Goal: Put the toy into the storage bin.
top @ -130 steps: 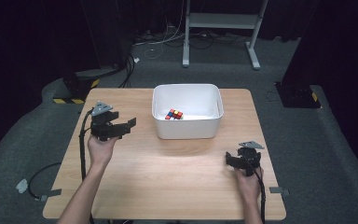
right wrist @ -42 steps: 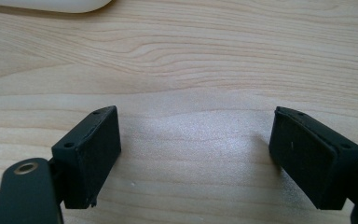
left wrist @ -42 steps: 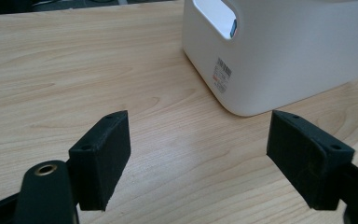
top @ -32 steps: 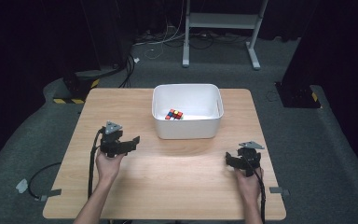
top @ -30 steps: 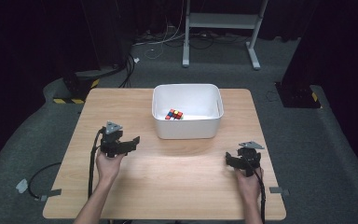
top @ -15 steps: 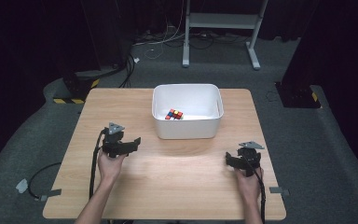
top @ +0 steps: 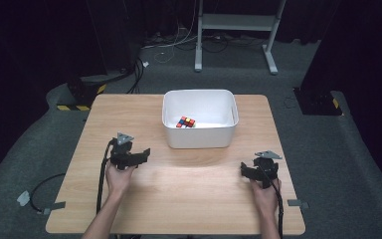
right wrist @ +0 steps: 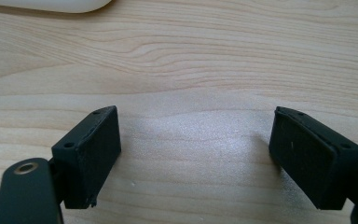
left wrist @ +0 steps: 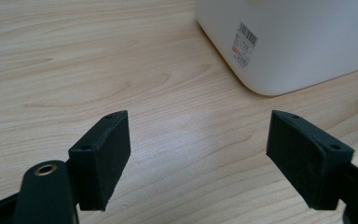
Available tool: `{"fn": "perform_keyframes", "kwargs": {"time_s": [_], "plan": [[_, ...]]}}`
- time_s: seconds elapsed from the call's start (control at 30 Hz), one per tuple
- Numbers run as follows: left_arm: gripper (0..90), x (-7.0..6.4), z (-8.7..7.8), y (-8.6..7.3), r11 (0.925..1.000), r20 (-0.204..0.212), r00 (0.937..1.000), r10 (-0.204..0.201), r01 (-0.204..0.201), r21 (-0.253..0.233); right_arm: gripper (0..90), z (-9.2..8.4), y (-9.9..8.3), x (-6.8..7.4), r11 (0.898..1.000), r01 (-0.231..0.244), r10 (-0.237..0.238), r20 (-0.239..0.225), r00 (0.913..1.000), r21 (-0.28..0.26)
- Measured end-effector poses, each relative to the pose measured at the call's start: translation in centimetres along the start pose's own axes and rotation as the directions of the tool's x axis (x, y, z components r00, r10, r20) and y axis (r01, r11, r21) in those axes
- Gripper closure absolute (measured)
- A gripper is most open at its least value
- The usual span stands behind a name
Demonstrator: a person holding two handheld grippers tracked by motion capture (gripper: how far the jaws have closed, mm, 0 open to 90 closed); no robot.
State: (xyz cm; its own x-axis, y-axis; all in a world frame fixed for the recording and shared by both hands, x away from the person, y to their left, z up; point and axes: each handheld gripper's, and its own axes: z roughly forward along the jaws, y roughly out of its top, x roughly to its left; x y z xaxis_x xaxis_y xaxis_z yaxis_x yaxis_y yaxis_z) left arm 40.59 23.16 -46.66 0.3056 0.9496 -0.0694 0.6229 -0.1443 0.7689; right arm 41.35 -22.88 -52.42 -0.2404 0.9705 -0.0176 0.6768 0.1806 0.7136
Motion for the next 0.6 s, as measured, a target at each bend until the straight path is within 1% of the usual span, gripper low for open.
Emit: {"fn": "perform_keyframes", "kwargs": {"time_s": [0.3, 0.43, 0.6], "plan": [[22.2, 0.34, 0.33, -0.29, 0.9999, -0.009, 0.9999, -0.006, 0.006, 0.012, 16.3, 0.00, 0.00, 0.00, 1.000, 0.000, 0.000, 0.000, 1.0000, 0.000], [22.2, 0.49, 0.56, -0.54, 0.9997, -0.021, 0.9998, -0.003, 0.003, 0.022, 16.4, 0.00, 0.00, 0.01, 1.000, 0.001, -0.001, 0.000, 1.0000, 0.000], [22.3, 0.61, 0.78, -0.90, 0.9995, -0.025, 0.9996, -0.012, 0.012, 0.029, 16.4, 0.00, 0.00, 0.01, 1.000, 0.000, 0.000, 0.001, 1.0000, 0.000]]}}
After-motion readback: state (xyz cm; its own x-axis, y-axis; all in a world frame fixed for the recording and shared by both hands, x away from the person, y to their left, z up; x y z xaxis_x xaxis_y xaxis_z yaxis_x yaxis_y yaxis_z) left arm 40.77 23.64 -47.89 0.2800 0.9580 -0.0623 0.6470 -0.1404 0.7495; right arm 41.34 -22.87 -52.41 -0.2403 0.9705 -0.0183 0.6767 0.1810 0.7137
